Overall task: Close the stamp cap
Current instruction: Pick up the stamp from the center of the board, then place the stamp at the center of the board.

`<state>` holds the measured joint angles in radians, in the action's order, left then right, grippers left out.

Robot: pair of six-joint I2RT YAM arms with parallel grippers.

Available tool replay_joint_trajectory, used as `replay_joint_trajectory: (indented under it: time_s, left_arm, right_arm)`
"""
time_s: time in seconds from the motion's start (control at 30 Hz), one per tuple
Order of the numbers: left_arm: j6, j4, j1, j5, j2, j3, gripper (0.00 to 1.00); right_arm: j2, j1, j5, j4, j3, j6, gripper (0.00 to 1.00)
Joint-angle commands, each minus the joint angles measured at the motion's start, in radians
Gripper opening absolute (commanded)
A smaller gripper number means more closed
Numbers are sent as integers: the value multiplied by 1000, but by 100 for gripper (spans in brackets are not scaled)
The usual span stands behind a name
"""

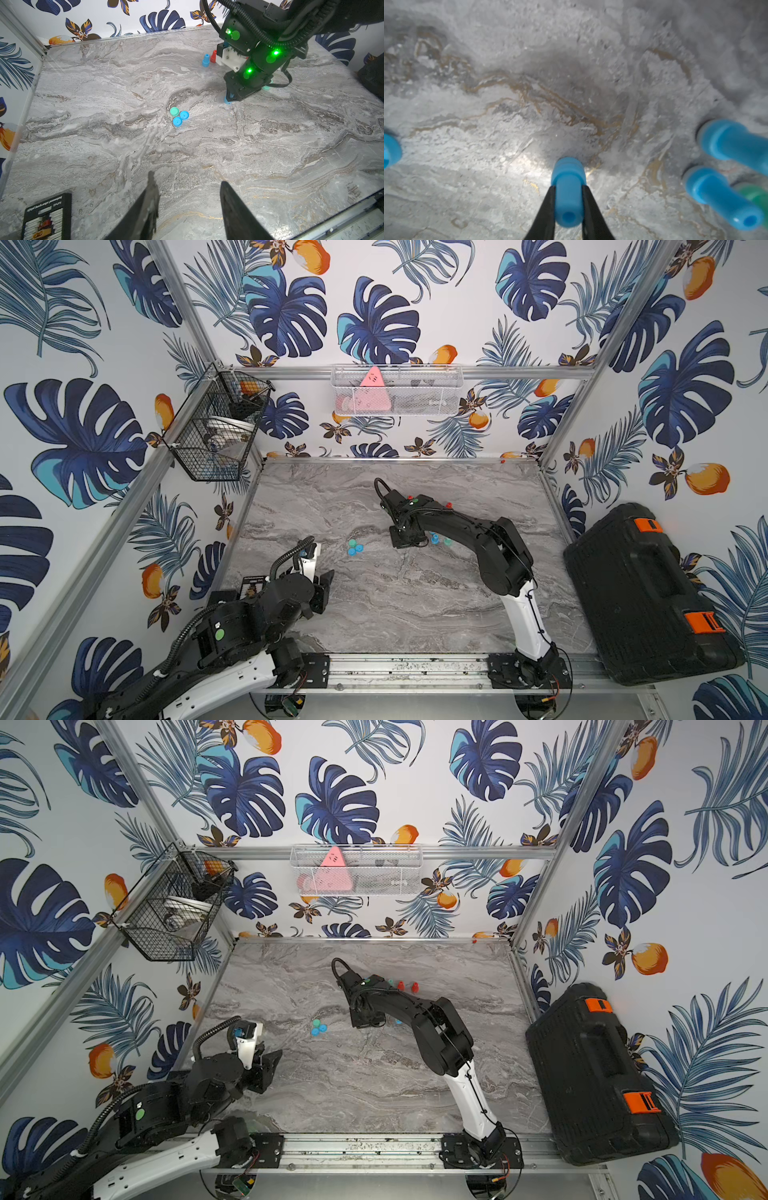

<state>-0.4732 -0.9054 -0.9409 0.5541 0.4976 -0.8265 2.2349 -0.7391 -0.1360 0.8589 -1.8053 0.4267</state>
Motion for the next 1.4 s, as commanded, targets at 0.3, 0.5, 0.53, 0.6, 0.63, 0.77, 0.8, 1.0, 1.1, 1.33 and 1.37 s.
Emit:
replay_joint_trajectory:
  time_s: [0.3,0.5,0.53,0.6,0.63,0.77,0.8,1.0,1.1,1.33,1.37]
  left_arm:
    - [1,5,1,15,-3,0,52]
    - [1,5,1,15,-5,-1,52]
    - [1,5,1,15,-4,-1,52]
    - [0,5,1,16,-4,-1,52]
    - [1,5,1,16,-4,-1,52]
    - [1,5,1,15,-1,0,52]
    - [1,5,1,17,-1,-1,52]
    - [1,5,1,17,-3,0,52]
    - [1,5,1,17,-4,-1,52]
    - [2,5,1,18,-4,0,52]
    - [2,6,1,17,-4,0,52]
  right_arm:
    - [-32,150,-25,110,-125,-76,22]
    - [-59,240,-22,130,-147,-98,22]
    - [-65,255,-21,130,-144,-101,22]
    - [-73,278,-18,129,-139,-105,22]
    - [-75,300,-15,127,-137,-108,22]
    - [-85,356,-16,127,-132,-116,22]
    - [-87,370,-15,125,-129,-117,22]
    - [-95,442,6,97,-99,-111,22]
    - [-74,462,6,97,-102,-109,22]
    - [-11,486,7,92,-125,-105,22]
    - [-2,487,7,93,-130,-105,22]
